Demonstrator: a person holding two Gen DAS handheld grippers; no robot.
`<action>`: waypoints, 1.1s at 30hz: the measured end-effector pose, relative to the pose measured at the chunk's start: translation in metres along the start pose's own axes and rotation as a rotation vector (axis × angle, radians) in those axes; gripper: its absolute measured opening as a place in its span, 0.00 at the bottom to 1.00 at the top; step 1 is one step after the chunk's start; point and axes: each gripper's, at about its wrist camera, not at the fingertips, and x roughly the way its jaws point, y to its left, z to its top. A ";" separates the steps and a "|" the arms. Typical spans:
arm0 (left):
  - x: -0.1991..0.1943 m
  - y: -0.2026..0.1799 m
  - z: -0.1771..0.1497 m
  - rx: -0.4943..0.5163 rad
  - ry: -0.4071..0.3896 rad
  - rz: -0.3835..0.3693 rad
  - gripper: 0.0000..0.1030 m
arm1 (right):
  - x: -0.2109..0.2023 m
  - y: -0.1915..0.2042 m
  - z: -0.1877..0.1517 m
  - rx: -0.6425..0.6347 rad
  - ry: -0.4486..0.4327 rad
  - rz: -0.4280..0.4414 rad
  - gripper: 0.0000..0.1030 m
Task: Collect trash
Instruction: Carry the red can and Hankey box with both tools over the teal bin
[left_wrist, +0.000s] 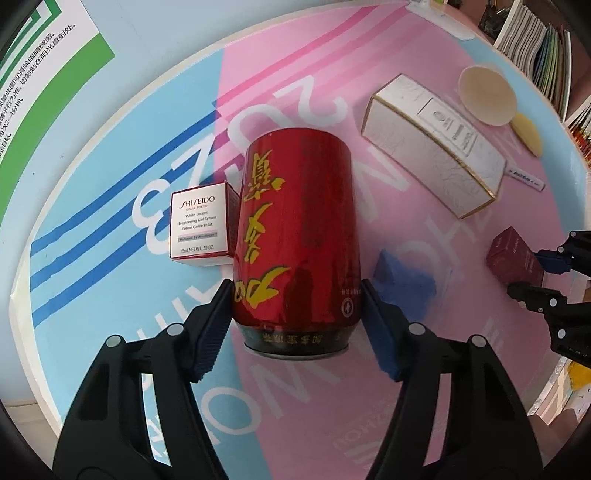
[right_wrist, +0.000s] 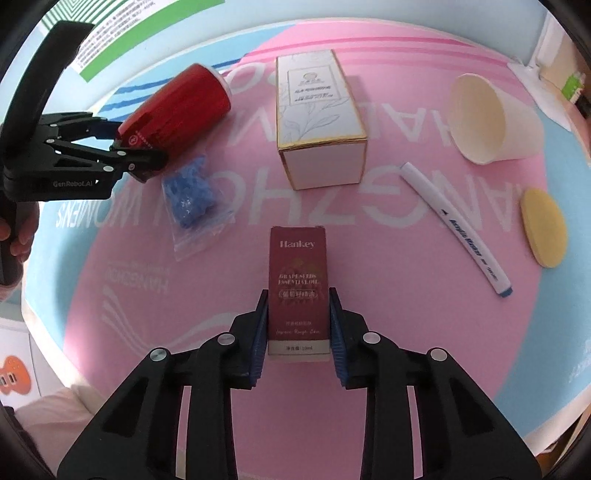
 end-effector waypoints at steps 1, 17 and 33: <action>-0.002 -0.001 -0.002 0.005 -0.005 0.005 0.63 | -0.002 0.000 -0.001 0.002 -0.003 -0.003 0.29; -0.063 -0.063 -0.042 0.188 -0.092 -0.026 0.63 | -0.050 -0.009 -0.051 0.124 -0.075 -0.085 0.29; -0.089 -0.205 -0.078 0.523 -0.117 -0.121 0.63 | -0.112 -0.055 -0.186 0.424 -0.170 -0.162 0.29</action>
